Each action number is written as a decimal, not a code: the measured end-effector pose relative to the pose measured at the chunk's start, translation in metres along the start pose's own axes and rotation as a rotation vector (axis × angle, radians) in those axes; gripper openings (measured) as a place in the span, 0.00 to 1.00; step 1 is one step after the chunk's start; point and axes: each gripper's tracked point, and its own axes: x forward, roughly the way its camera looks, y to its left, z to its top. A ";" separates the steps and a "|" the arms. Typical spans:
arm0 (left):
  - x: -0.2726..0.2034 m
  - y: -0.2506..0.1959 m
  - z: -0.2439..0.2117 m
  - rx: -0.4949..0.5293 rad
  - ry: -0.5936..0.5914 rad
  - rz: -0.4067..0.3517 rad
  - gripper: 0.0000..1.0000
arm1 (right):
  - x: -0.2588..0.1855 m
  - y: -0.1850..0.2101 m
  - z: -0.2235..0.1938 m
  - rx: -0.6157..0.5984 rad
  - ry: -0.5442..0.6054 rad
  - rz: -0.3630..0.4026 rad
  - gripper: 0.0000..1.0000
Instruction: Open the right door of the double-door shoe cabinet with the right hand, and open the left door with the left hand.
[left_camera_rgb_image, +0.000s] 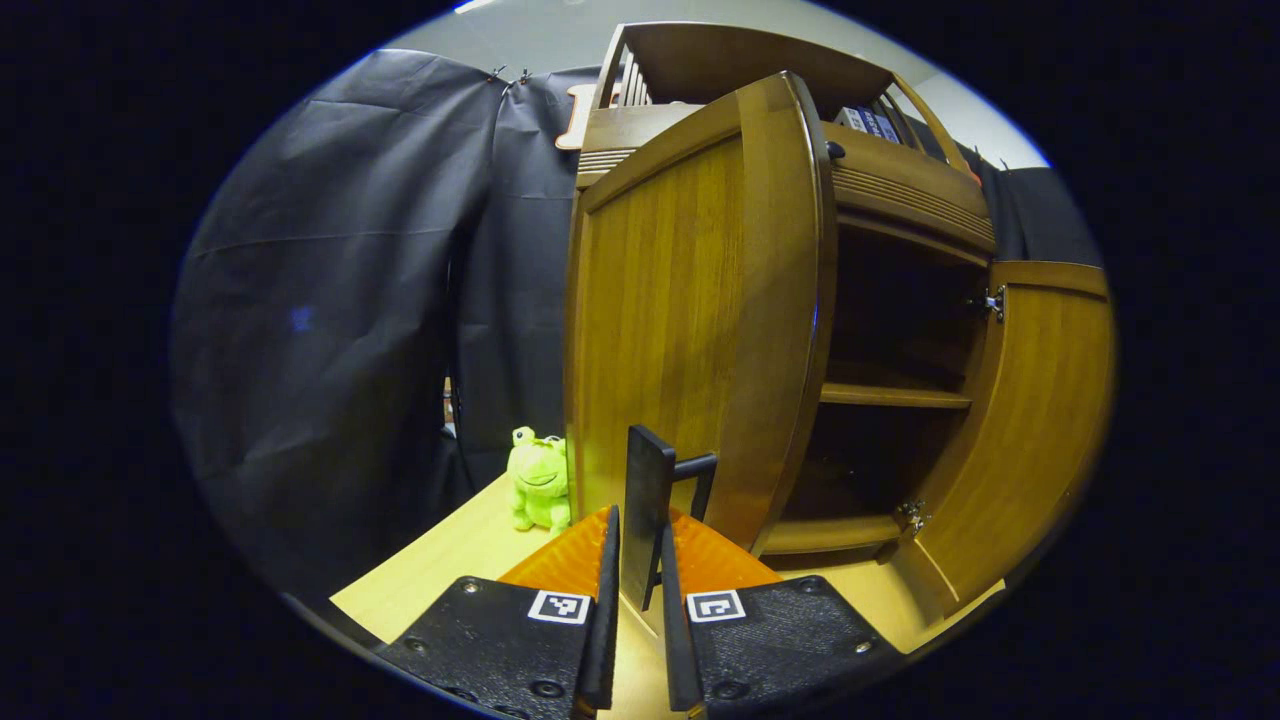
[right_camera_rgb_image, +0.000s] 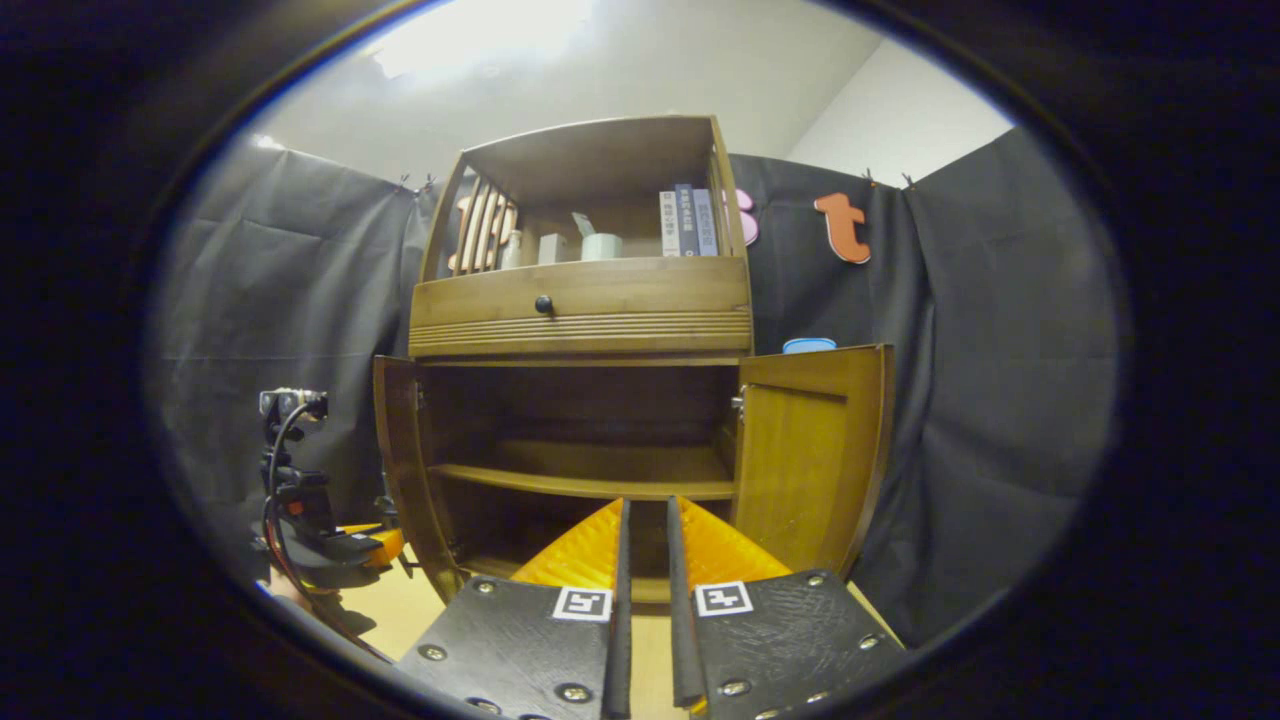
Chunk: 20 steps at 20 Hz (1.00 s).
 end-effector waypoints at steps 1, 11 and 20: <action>-0.003 0.006 0.000 0.002 0.001 0.011 0.19 | 0.002 0.004 -0.002 0.006 0.006 0.012 0.16; -0.011 0.075 0.006 -0.023 -0.006 0.101 0.16 | 0.023 0.040 -0.013 0.022 0.035 0.106 0.16; -0.030 0.110 0.016 -0.019 -0.029 0.108 0.16 | 0.046 0.069 -0.019 0.035 0.059 0.174 0.16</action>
